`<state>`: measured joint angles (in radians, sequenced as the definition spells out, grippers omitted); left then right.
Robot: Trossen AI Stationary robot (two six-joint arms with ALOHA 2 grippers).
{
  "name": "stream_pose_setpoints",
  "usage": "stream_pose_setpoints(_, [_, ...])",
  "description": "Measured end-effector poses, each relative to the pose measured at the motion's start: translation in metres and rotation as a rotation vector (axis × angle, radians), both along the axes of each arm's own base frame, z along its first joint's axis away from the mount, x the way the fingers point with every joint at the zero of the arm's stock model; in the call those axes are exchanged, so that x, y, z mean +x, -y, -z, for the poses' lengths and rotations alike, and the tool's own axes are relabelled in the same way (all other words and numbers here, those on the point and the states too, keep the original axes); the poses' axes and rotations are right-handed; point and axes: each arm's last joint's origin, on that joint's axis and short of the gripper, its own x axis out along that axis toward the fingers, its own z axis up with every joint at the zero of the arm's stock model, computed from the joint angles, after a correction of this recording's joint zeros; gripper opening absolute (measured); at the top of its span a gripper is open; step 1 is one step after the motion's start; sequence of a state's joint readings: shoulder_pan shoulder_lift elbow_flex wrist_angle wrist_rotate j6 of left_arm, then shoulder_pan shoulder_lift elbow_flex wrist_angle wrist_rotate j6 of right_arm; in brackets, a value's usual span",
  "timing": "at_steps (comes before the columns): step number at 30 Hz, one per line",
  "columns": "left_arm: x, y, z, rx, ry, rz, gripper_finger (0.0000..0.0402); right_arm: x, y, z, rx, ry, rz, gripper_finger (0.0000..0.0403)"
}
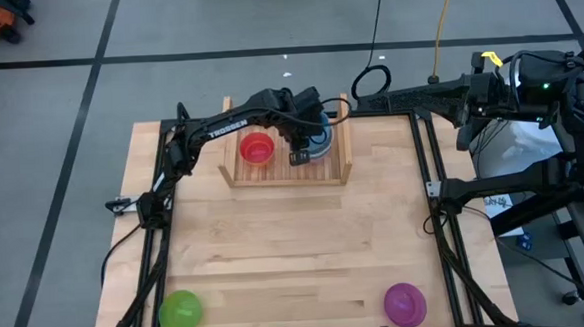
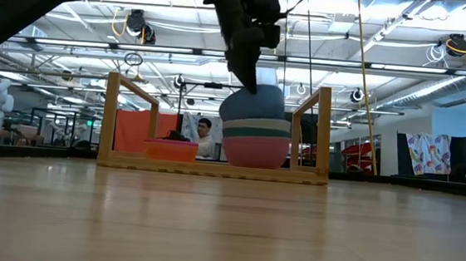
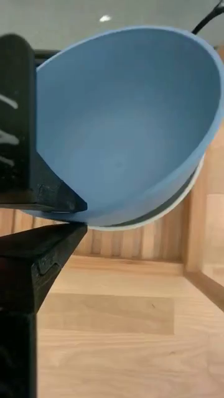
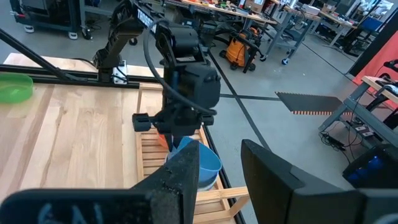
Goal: Place and stack bowls onto a shelf
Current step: Stack the blue bowl onto the white bowl
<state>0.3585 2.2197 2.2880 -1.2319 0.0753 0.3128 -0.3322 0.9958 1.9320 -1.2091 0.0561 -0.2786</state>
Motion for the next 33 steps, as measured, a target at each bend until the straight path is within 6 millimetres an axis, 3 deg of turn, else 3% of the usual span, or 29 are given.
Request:
stream_pose_setpoints(14, [0.004, -0.001, -0.005, 0.05, 0.058, 0.038, 0.0044, 0.0, 0.0, 0.0, -0.025, -0.01, -0.01, 0.0112])
stream_pose_setpoints(33, [0.011, -0.003, 0.013, 0.069, 0.008, 0.001, 0.0044, 0.0, 0.0, 0.0, -0.042, -0.017, -0.016, 0.0112])
